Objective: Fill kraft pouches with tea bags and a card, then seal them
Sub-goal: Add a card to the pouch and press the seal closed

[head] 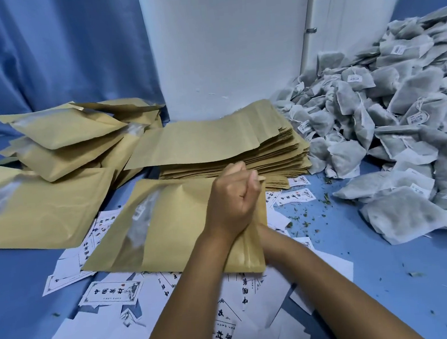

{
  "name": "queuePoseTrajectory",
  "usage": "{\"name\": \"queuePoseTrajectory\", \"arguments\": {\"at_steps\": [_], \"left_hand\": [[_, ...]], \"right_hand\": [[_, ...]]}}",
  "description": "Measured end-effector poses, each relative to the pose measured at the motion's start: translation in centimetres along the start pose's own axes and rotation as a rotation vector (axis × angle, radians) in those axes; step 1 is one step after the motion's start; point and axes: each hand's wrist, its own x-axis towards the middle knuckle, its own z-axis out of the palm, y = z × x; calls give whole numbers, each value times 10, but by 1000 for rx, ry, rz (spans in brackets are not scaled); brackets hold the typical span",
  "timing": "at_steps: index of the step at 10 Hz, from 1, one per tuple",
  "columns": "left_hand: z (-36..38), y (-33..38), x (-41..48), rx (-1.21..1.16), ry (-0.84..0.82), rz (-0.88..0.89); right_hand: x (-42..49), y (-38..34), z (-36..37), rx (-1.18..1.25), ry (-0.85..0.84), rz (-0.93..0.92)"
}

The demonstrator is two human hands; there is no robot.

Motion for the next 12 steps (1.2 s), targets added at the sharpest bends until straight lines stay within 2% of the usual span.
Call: {"name": "queuePoseTrajectory", "arguments": {"at_steps": [1, 2, 3, 4, 5, 6, 7, 8, 9, 10, 11, 12], "left_hand": [[2, 4, -3, -11, -36, 47], [-5, -1, -2, -12, -19, -17], [-7, -6, -5, 13, -10, -53], [-9, -5, -7, 38, -10, -97], [-8, 0, -5, 41, -39, -83], [-7, -1, -7, 65, -192, 61], [-3, 3, -12, 94, -387, 49], [-9, 8, -8, 140, -281, 49], [-21, -2, 0, 376, -7, 102], [-23, -3, -2, 312, 229, -190], [-15, 1, 2, -182, 262, -640], [-3, 2, 2, -296, 55, -1042]], "right_hand": [[2, -14, 16, 232, -114, 144], [21, -44, -17, 173, -58, 88], [22, -29, -38, 388, 275, 40], [17, -13, -52, 406, 636, 225], [20, -20, -46, 757, 357, 321], [28, -30, -31, 951, 245, 406], [28, -31, -27, 1007, 314, 517], [27, -34, -40, 1238, 346, 389], [21, -38, -64, 1555, 343, 248], [11, -28, -89, 1751, 436, 203], [3, -20, -98, 1932, 529, 183], [7, -12, -97, 2082, 660, 131]]}}
